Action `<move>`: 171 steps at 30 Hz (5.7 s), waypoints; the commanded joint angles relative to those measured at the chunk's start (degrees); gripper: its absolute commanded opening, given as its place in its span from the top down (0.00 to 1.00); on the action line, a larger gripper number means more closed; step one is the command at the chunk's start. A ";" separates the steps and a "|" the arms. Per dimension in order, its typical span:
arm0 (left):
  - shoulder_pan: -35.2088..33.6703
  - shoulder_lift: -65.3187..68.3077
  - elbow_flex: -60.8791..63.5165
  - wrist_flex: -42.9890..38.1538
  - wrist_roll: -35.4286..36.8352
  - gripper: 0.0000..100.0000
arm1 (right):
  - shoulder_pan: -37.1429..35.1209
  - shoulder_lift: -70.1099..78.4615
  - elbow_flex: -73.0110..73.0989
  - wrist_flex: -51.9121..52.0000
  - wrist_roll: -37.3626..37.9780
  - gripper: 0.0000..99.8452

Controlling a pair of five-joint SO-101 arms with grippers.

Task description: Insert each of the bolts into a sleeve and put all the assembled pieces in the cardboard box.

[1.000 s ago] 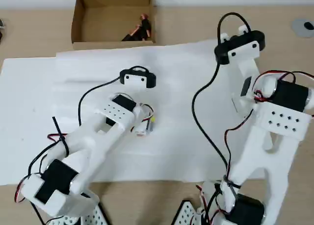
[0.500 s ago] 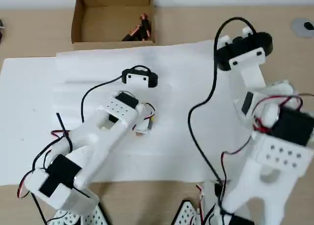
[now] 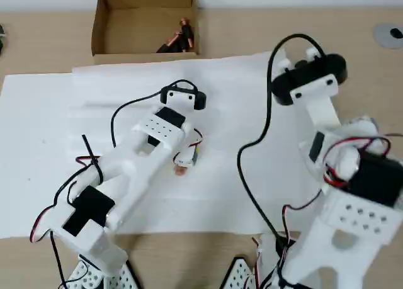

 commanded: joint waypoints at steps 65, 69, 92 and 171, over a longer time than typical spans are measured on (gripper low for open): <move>-11.34 -42.15 17.76 6.24 -59.34 0.99 | 0.84 -2.24 2.77 0.97 0.35 0.69; -6.95 -44.09 14.59 8.35 -65.85 0.99 | 1.10 -2.24 2.95 0.97 0.44 0.69; -12.40 -33.27 16.18 -3.25 -61.01 0.85 | 1.27 -2.07 5.85 0.88 0.44 0.69; -19.69 -6.55 -2.20 -2.73 64.88 0.99 | 0.92 -2.42 10.33 -2.55 0.26 0.69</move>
